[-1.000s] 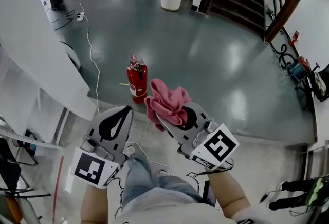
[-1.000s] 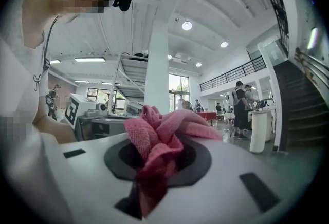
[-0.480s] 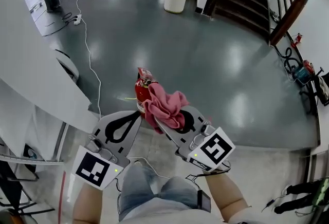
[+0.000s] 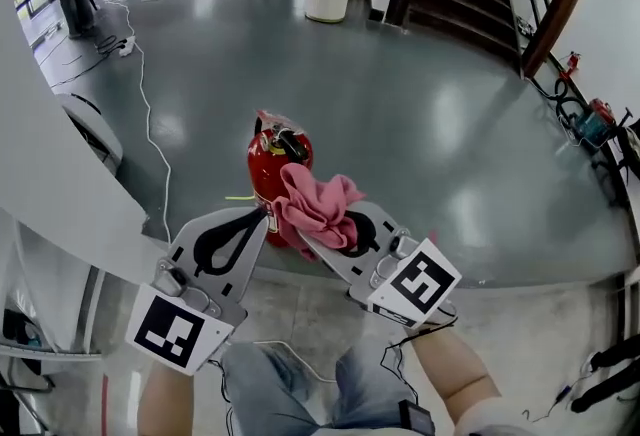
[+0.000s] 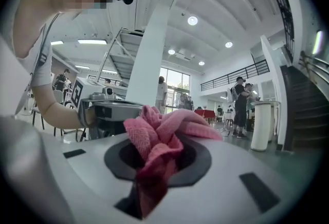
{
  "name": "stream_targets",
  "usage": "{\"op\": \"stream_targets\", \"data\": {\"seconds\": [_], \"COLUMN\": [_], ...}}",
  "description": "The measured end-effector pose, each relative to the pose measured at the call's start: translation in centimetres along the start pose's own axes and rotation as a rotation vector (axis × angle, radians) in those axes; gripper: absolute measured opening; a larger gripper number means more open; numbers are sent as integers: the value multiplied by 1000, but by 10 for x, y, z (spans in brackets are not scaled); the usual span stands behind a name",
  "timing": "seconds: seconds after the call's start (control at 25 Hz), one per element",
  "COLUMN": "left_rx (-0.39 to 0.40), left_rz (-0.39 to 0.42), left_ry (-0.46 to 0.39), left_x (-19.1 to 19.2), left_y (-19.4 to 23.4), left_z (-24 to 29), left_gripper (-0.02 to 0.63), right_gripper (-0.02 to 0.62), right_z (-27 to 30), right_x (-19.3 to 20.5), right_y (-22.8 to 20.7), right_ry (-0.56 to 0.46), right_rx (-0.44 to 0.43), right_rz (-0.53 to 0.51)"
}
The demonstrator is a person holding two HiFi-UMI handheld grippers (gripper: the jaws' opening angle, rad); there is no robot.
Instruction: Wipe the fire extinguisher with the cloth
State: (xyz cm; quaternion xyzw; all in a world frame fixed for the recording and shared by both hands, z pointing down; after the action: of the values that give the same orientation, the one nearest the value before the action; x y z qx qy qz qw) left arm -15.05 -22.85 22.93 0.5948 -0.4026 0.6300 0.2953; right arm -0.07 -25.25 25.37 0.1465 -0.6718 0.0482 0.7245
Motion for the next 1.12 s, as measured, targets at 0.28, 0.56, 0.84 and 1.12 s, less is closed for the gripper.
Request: {"op": "stream_targets", "data": {"seconds": [0.28,0.56,0.84,1.12], "left_rx": [-33,-79,-94,-113], "left_rz": [51,79,65,106], "left_ry": [-116,-132,-131,-130], "left_x": [100,156,160,159], "left_y": [-9,-33,-48,-49], "left_z": [4,-6,-11,-16], "left_gripper": [9,9,9,9], "right_gripper": [92,92,92,92], "right_z": [11,20,36,58], "right_x": [112,171,160,141], "right_y": [8,11,-28,-63], "right_ry": [3,44,122,124], "right_rx": [-25,-20,78,226], "right_rz": [-128,-191,-345,-459]}}
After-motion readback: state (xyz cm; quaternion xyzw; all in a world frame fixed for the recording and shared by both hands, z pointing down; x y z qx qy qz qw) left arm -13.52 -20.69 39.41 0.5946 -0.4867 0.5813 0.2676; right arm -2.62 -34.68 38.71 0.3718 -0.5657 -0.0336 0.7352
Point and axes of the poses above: the fingertips, and each gripper's own axes: z forward along the fingers, y to its left, x out of its underside, the point moved 7 cm from there along -z, backward along the fingers, and after that the axes turned 14 degrees about -x, right-handed, at the moved point
